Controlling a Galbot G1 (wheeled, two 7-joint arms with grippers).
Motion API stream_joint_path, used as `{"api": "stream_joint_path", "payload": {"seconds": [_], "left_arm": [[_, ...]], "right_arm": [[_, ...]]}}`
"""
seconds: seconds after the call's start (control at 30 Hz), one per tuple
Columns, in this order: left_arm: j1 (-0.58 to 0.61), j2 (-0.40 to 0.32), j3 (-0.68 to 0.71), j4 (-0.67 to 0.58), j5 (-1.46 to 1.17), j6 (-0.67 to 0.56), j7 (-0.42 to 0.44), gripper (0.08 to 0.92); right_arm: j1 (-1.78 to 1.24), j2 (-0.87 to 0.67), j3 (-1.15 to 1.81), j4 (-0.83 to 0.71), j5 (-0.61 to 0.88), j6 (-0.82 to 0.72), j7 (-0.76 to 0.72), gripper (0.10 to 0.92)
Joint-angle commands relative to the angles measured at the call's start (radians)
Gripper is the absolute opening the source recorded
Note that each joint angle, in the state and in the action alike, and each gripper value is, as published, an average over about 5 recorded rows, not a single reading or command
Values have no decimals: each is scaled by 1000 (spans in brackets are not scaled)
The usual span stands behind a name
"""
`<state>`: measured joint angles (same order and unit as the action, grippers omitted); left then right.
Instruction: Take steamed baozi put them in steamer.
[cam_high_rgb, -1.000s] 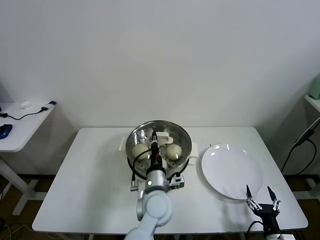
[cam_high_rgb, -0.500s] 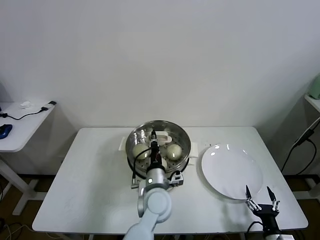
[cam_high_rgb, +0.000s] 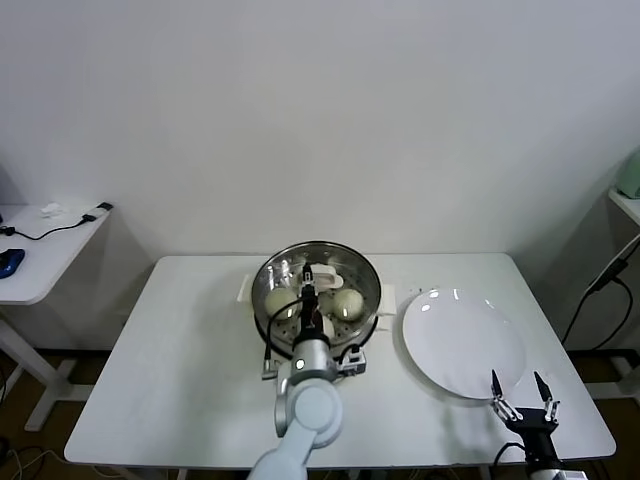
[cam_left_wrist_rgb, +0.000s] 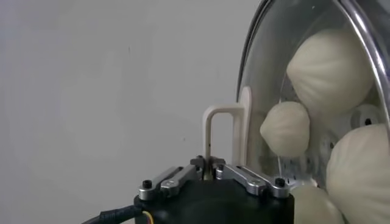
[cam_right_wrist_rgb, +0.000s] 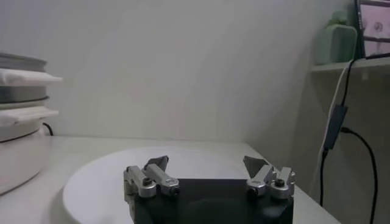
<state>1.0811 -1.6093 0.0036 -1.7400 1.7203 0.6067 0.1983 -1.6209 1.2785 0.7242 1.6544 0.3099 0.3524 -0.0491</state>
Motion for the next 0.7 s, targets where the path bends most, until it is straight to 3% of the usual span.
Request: {"api": "stream_joint_path", "payload": {"seconds": [0.03,0.43,0.53,0.7], "left_arm": [[15,-23,6,-40,-18,-14,5,232],[90,93,11,-235,-204,-46,-15,579],[129,132,-20,-299,-366,-95,-79,665],[198,181,-142,-367,-883,-334,-278,794]], "right_arm": [[0,-1,0,8,-2,-3,-3,823],[9,3,-8,20,5,-35,-4,823],[10,5,-16,27,20,-40,15,823],[15,9,-23,36,36,-14,23,823]]}}
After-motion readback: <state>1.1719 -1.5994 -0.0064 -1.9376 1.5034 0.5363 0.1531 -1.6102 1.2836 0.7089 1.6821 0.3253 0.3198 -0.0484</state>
